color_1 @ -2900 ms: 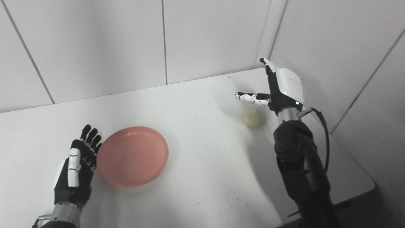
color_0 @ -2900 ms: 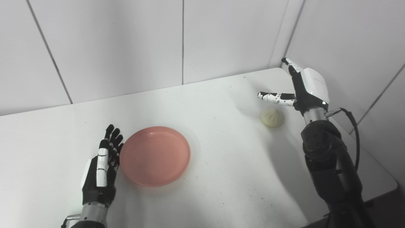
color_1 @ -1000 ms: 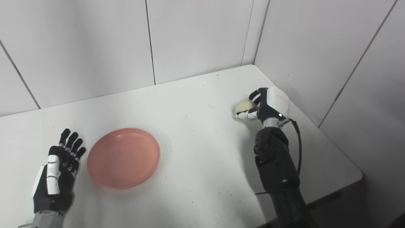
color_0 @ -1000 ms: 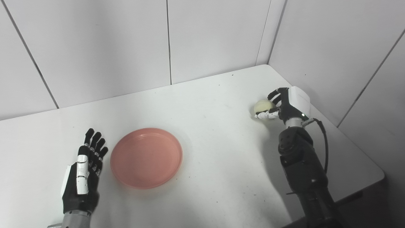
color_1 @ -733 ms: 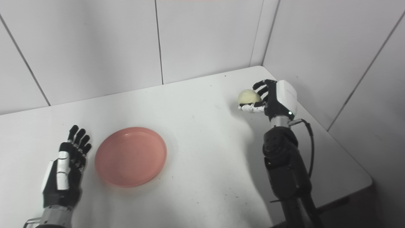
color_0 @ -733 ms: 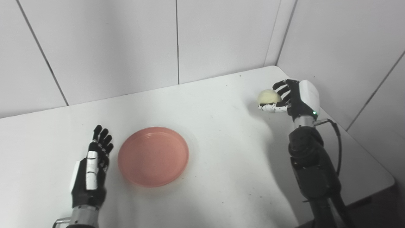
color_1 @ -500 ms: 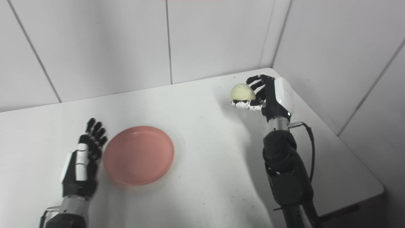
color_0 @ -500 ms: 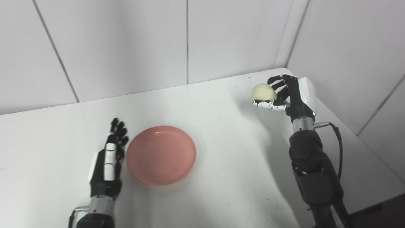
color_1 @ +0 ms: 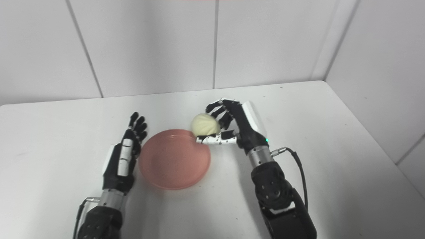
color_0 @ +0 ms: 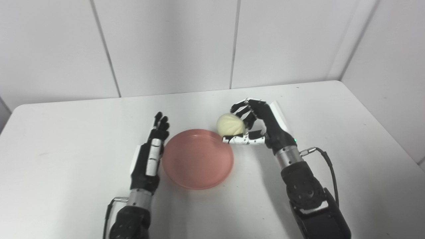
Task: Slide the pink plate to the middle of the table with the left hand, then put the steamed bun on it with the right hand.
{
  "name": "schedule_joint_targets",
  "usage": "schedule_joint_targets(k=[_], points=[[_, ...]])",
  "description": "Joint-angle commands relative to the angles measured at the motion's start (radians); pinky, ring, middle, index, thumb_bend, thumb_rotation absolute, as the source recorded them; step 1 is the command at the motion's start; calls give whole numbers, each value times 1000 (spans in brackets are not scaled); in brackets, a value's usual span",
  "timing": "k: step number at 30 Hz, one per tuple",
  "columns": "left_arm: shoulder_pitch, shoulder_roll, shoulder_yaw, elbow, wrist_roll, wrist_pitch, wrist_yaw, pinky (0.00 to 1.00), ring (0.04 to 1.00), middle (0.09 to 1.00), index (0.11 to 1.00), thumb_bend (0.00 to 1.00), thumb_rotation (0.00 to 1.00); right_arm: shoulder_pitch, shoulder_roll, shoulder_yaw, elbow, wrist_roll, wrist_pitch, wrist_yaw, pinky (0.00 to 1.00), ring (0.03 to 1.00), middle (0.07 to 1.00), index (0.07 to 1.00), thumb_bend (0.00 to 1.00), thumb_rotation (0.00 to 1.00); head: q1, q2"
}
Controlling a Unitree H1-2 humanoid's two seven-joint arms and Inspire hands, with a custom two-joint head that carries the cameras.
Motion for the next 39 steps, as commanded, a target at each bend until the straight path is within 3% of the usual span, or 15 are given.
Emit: schedule_joint_targets(k=[1,4,11,16,20,24,34,39], points=[[54,-19,-7,77,3,-30,14,983,981,979,977,571,1000,-46,6,9,-19,-21,-34,-3,278,340,436,521,515,0,2,0],[52,-32,-9,84,20,-31,37,965,972,968,962,580,996,-58,20,42,21,-36,-71,-5,199,276,441,515,517,0,30,5],[54,-57,-15,75,29,-36,59,973,975,966,958,545,1000,-80,33,87,89,-29,-119,11,259,331,434,511,518,0,86,12],[46,-69,-17,101,30,-114,72,980,974,969,958,550,1000,-91,27,110,149,-57,-166,-2,262,335,438,512,518,0,108,15],[44,-68,-24,107,40,-163,84,964,959,960,949,566,1000,-95,16,129,196,-105,-166,-3,236,318,439,512,518,0,120,17],[35,-69,-23,116,33,-202,84,967,961,960,946,560,1000,-103,8,140,282,-123,-238,-31,211,291,429,512,517,0,126,19],[28,-66,-20,96,42,-177,101,999,996,985,972,570,998,-114,-20,154,378,-203,-316,-73,230,312,417,499,517,0,125,27],[33,-69,-20,76,50,-148,117,1000,1000,996,984,531,1000,-116,-35,157,371,-245,-298,-69,241,331,420,489,518,0,120,27]])
